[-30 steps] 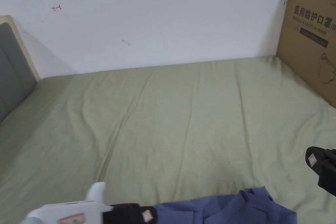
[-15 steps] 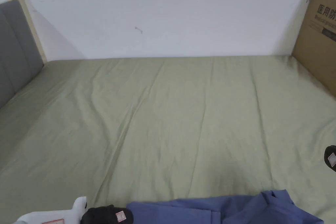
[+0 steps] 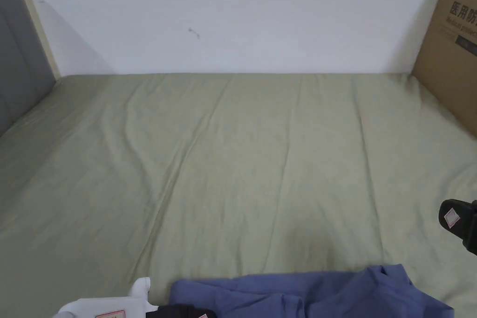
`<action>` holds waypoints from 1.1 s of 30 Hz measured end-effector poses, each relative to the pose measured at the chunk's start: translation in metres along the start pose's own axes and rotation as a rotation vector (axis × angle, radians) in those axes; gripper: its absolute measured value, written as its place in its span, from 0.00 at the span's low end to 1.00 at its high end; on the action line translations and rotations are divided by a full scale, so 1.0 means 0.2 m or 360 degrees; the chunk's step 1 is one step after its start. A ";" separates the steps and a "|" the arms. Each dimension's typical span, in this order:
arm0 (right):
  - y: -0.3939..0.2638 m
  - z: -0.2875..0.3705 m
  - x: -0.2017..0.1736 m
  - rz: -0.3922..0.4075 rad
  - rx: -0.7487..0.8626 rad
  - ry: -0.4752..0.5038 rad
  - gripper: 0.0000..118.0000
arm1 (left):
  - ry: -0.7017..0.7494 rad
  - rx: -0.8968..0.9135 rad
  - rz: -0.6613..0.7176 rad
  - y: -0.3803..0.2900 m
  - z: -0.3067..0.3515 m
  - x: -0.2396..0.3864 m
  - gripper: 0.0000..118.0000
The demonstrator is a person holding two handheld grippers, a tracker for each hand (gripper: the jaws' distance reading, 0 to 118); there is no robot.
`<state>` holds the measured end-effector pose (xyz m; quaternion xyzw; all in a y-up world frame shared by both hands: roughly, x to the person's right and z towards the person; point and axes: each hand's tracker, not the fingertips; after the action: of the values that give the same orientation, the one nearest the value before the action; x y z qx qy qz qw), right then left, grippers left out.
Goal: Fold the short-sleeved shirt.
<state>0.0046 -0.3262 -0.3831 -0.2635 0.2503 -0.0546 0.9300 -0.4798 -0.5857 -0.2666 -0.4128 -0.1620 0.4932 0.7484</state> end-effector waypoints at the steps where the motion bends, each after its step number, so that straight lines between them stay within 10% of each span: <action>1: 0.00 0.01 0.00 0.0009 0.0005 -0.0001 0.00 | 0.0127 0.0031 -0.0087 0.01 0.05 0.07 0.11; 9: -0.06 0.04 0.06 -0.0099 0.0014 0.0079 0.00 | 0.1386 0.0336 -0.0675 -0.13 0.44 0.64 0.11; 20: -0.08 0.18 0.19 -0.0118 0.0092 0.0066 0.00 | 0.0745 0.0124 -0.0480 -0.16 -0.23 1.08 0.14; 25: -0.07 0.23 0.27 -0.0165 0.0104 0.0022 0.00 | 0.0415 -0.0081 -0.0280 -0.16 -0.65 1.01 0.86; 33: -0.09 0.22 0.36 -0.0182 0.0085 0.0024 0.00 | 0.0447 0.0094 -0.0490 -0.15 -0.46 1.08 0.92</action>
<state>0.0900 -0.3375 -0.3729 -0.2521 0.2402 -0.1161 0.9302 -0.3023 -0.4445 -0.3353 -0.4258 -0.1028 0.3151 0.8419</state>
